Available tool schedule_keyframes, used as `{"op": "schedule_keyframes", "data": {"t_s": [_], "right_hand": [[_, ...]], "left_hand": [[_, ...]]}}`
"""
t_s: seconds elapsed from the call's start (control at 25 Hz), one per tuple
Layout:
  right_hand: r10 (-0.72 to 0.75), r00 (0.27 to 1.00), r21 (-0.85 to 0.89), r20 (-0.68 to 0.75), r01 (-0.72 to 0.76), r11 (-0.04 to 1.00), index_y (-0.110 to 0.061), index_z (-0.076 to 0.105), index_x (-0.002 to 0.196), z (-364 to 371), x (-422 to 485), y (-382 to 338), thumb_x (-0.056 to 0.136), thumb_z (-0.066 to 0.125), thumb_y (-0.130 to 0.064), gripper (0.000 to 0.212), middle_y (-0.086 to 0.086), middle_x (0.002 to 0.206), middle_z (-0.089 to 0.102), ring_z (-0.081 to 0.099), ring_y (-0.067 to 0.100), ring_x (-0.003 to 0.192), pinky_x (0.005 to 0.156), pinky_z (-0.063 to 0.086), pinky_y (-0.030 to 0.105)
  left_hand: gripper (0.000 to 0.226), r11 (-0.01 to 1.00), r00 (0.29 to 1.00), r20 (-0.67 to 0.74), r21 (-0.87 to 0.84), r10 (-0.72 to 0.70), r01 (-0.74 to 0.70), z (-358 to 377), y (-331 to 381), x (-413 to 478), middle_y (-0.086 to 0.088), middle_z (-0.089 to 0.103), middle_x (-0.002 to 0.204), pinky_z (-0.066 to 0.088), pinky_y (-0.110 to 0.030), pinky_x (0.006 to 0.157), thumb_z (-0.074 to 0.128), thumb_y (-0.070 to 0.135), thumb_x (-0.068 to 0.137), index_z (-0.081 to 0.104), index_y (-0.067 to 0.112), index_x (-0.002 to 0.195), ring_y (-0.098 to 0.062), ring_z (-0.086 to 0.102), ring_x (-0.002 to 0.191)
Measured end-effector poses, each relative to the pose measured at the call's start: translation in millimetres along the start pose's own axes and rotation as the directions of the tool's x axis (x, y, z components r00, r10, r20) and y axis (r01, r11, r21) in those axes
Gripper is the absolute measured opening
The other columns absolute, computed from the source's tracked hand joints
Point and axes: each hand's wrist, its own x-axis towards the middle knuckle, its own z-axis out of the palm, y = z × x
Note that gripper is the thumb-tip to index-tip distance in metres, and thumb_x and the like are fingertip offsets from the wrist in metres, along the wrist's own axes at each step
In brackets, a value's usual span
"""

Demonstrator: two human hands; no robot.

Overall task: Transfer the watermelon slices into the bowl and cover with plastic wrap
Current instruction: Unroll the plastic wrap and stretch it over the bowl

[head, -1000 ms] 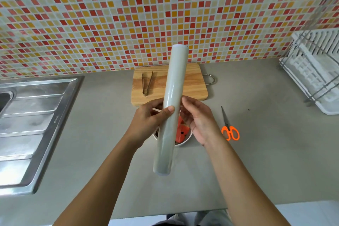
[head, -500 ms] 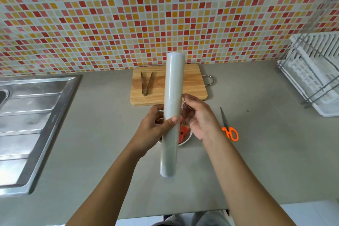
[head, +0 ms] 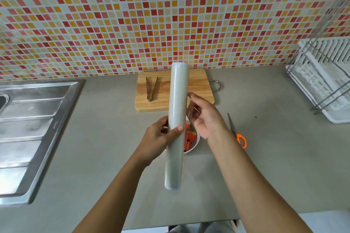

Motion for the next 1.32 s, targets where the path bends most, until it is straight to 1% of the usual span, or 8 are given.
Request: {"op": "schedule_keyframes", "data": {"t_s": [0.12,0.32,0.48,0.6,0.84,1.04,1.2,1.32], "right_hand": [[0.084,0.996,0.140,0.037,-0.088,0.986,-0.009,0.061,0.077,0,2,-1,0.084,0.059,-0.009,0.007,-0.001,0.053,0.057,0.051,0.005,0.044,0.045,0.044,0.014],[0.152,0.987,-0.076,-0.049,-0.155,0.985,-0.015,0.063,0.073,3,10,-10,0.080,0.069,-0.023,0.013,-0.006,0.052,0.056,0.049,0.003,0.042,0.042,0.043,0.013],[0.244,0.969,0.006,-0.046,-0.244,0.970,-0.016,0.061,0.070,7,13,-24,0.083,0.063,-0.024,0.016,-0.007,0.050,0.053,0.047,0.005,0.054,0.056,0.043,0.018],[0.189,0.982,0.140,0.015,-0.189,0.972,-0.014,0.060,0.070,8,12,-27,0.086,0.054,-0.019,0.018,-0.004,0.053,0.056,0.049,0.008,0.056,0.061,0.042,0.019],[0.110,0.994,-0.059,-0.011,-0.110,0.992,-0.016,0.064,0.076,16,17,-28,0.086,0.060,-0.014,0.011,-0.004,0.061,0.059,0.050,0.003,0.049,0.045,0.043,0.013],[0.107,0.994,0.042,-0.031,-0.106,0.994,-0.016,0.061,0.074,15,17,-30,0.088,0.054,-0.014,0.016,-0.003,0.064,0.050,0.044,0.007,0.058,0.062,0.039,0.019],[0.035,0.999,0.055,0.033,-0.037,0.998,-0.021,0.060,0.074,14,14,-27,0.089,0.055,-0.020,0.016,-0.008,0.061,0.050,0.042,0.005,0.055,0.047,0.043,0.016],[-0.012,0.996,-0.045,0.083,0.016,0.999,-0.022,0.061,0.079,15,13,-26,0.088,0.057,-0.025,0.011,-0.009,0.063,0.051,0.043,0.003,0.054,0.049,0.039,0.017]], "left_hand": [[0.040,0.999,1.000,0.011,0.038,-0.004,0.003,-2,-3,-1,0.014,0.067,0.091,0.045,-0.007,0.064,0.066,0.048,0.079,0.062,0.027,0.113,0.008,0.058,0.077],[0.039,0.994,0.999,0.039,0.107,0.028,-0.032,-2,-2,-3,0.023,0.066,0.087,0.044,-0.005,0.066,0.062,0.051,0.075,0.061,0.034,0.110,0.008,0.056,0.078],[0.035,0.994,0.999,0.029,0.107,0.025,-0.028,-3,2,0,0.020,0.066,0.086,0.043,-0.005,0.064,0.061,0.052,0.075,0.062,0.035,0.106,0.009,0.057,0.077],[0.040,0.991,1.000,0.015,0.134,0.026,-0.028,-3,2,2,0.017,0.064,0.090,0.043,-0.004,0.062,0.060,0.053,0.074,0.062,0.032,0.108,0.010,0.055,0.077],[0.039,0.990,1.000,0.014,0.139,0.027,-0.028,-1,3,2,0.016,0.065,0.091,0.043,-0.005,0.064,0.061,0.053,0.073,0.061,0.034,0.107,0.008,0.055,0.079],[0.037,0.987,0.999,0.026,0.157,0.036,-0.040,2,3,2,0.017,0.065,0.093,0.044,-0.004,0.065,0.060,0.053,0.075,0.060,0.036,0.108,0.009,0.056,0.082],[0.034,0.993,1.000,0.012,0.115,0.002,-0.003,7,0,4,0.010,0.064,0.097,0.047,-0.011,0.061,0.065,0.046,0.082,0.058,0.030,0.111,0.006,0.059,0.079],[0.046,0.999,0.999,-0.031,0.026,-0.033,0.033,10,3,4,0.011,0.062,0.099,0.053,-0.020,0.068,0.067,0.053,0.075,0.049,0.029,0.110,0.000,0.062,0.085]]}}
